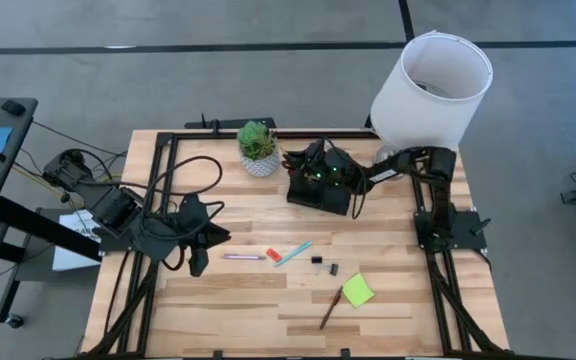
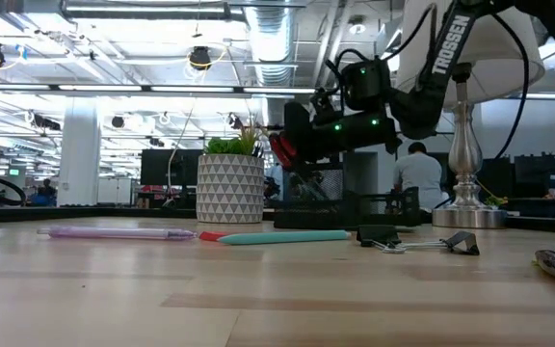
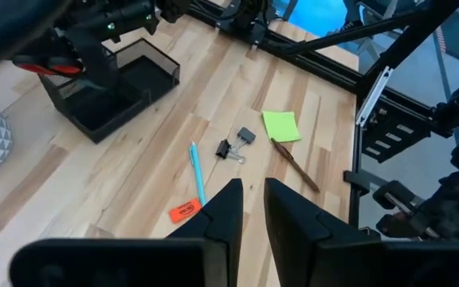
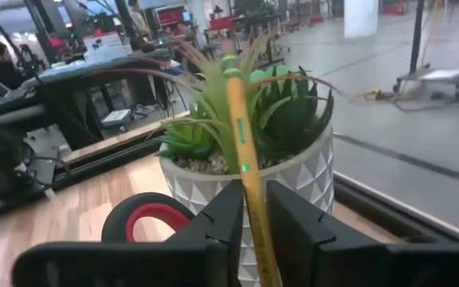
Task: Pick and place office supplies into organizer
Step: Put the yellow pencil into the black desk organizer, then put the blue pen into the black desk organizer
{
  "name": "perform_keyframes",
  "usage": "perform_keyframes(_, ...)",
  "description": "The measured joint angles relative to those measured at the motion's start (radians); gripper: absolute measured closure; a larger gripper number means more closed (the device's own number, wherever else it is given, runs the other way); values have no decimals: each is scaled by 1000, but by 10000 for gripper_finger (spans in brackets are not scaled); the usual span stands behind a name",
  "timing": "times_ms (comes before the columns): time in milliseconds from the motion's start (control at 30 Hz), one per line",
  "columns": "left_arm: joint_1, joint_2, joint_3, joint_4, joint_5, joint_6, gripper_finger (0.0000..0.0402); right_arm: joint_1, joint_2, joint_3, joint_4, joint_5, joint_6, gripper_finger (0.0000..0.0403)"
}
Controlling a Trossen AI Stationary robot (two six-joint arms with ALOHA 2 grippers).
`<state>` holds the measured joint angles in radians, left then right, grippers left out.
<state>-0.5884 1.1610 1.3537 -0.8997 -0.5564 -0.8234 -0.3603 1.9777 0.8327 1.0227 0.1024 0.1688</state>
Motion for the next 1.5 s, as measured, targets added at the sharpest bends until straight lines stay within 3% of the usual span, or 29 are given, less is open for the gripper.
perform_keyframes(633,0,0,0,0,23,-1,356,13,-43,-8,-2,7,-13,329)
perform_keyframes(767,0,0,0,0,27,-1,356,25,-112,-8,-17,8,-13,331)
perform_keyframes(1033,0,0,0,-1,26,-2,356,62,-364,-7,-265,-4,-13,332)
perform_keyframes(1200,3,14,0,-71,22,30,356,127,-569,-7,-358,-164,166,332)
perform_keyframes(1367,17,74,0,-355,-55,-29,356,247,-716,-6,-364,-371,417,332)
perform_keyframes(1500,43,155,-12,-528,-38,-70,356,394,-758,-5,-364,-400,485,332)
